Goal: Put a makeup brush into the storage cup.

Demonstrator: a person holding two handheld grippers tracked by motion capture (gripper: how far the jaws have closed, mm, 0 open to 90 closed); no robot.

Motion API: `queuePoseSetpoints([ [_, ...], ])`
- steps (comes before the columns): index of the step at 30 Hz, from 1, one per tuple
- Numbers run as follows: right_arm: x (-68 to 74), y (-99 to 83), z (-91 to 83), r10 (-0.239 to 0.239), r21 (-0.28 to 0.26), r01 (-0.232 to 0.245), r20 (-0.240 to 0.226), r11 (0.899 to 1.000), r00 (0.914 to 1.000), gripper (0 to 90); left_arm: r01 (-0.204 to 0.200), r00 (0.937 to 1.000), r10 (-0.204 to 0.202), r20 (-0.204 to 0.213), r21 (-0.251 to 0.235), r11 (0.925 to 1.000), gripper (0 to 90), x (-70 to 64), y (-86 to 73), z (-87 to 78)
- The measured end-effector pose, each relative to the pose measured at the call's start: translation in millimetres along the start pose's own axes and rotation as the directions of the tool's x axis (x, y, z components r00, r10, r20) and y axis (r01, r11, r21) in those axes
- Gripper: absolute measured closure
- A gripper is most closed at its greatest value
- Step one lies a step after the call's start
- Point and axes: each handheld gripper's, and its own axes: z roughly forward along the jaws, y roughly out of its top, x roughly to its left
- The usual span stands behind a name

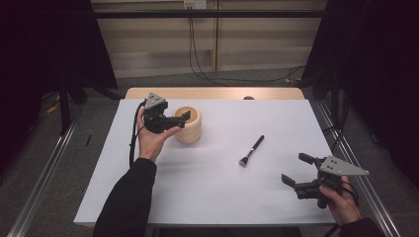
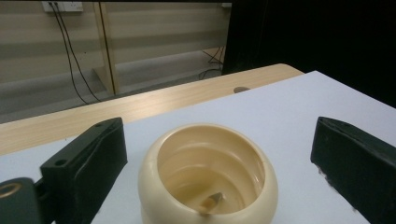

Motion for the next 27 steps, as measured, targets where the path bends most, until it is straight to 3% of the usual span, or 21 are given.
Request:
queuePoseSetpoints([
  [3,0.0,0.0,0.0,0.002,-0.001,-0.002,0.001,1.0,1.0,0.5,0.005,1.0,-0.005,0.009,-0.009,0.9999,1.7,1.0,0.5,-0.9],
  [5,-0.1,0.0,0.0,0.005,-0.002,-0.005,0.0,1.0,1.0,0.5,0.002,0.9999,-0.002,-0.013,-0.008,1.0,2.1,0.5,1.3,-2.3],
  [13,0.0,-0.1,-0.6,0.007,-0.006,-0.007,0.017,1.0,0.9998,0.3,-0.009,0.9997,0.009,-0.022,-0.011,0.9999,1.7,1.4,2.4,-10.4],
  [16,-0.1,0.0,-1.0,0.006,-0.008,-0.006,0.024,1.0,0.9997,0.3,-0.014,0.9999,0.014,0.001,-0.003,0.9999,1.4,0.7,0.3,-14.6],
  [21,-0.3,0.0,-0.8,0.01,-0.013,-0.01,0.019,1.0,0.9998,0.3,-0.024,0.9995,0.025,0.019,-0.016,0.9996,1.4,-0.1,-8.2,-22.1],
  [22,-0.4,-0.1,-0.7,0.009,-0.014,-0.009,0.021,1.0,0.9997,0.3,-0.016,0.9999,0.016,0.002,-0.024,0.9996,1.4,-0.6,-10.1,-24.0],
  [27,0.0,-0.1,-0.6,0.008,-0.009,-0.008,0.018,1.0,0.9998,0.3,-0.011,0.9999,0.011,-0.003,-0.055,0.9984,1.4,-3.1,-11.7,-31.4],
])
